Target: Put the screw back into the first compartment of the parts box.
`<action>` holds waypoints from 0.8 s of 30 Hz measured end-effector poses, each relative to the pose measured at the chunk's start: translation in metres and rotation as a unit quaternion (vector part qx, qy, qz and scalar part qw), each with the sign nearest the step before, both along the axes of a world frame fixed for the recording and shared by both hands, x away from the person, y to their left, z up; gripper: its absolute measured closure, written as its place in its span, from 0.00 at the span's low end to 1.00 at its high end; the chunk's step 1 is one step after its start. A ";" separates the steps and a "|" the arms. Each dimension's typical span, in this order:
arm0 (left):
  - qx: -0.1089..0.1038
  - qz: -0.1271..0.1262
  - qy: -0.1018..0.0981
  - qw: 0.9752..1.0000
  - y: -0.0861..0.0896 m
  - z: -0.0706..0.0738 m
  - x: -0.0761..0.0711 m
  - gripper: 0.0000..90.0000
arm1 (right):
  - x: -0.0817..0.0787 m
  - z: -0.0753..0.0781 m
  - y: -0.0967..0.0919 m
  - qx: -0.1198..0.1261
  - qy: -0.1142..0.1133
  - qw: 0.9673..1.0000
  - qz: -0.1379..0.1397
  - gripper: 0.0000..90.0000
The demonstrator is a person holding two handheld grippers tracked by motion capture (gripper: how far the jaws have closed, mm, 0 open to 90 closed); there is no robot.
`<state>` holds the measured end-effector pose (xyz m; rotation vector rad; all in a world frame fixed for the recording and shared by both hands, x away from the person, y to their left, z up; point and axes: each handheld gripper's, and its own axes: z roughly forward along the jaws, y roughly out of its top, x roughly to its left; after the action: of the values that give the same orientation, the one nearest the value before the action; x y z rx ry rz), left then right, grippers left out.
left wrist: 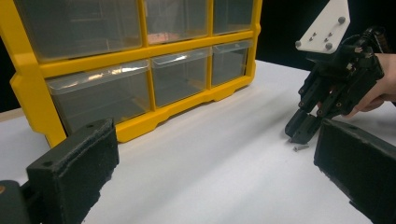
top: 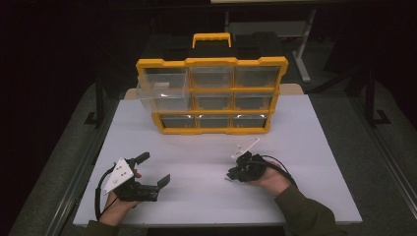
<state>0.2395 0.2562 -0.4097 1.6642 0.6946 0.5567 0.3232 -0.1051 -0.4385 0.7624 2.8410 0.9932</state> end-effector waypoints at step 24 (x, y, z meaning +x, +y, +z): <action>0.003 -0.002 0.001 1.000 0.000 0.000 0.000 0.00 | 0.004 0.003 -0.004 0.007 0.010 1.000 0.000 0.97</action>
<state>0.2393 0.2561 -0.4096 1.6707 0.6918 0.5557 0.3270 -0.1090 -0.4354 0.7779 2.8553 1.0111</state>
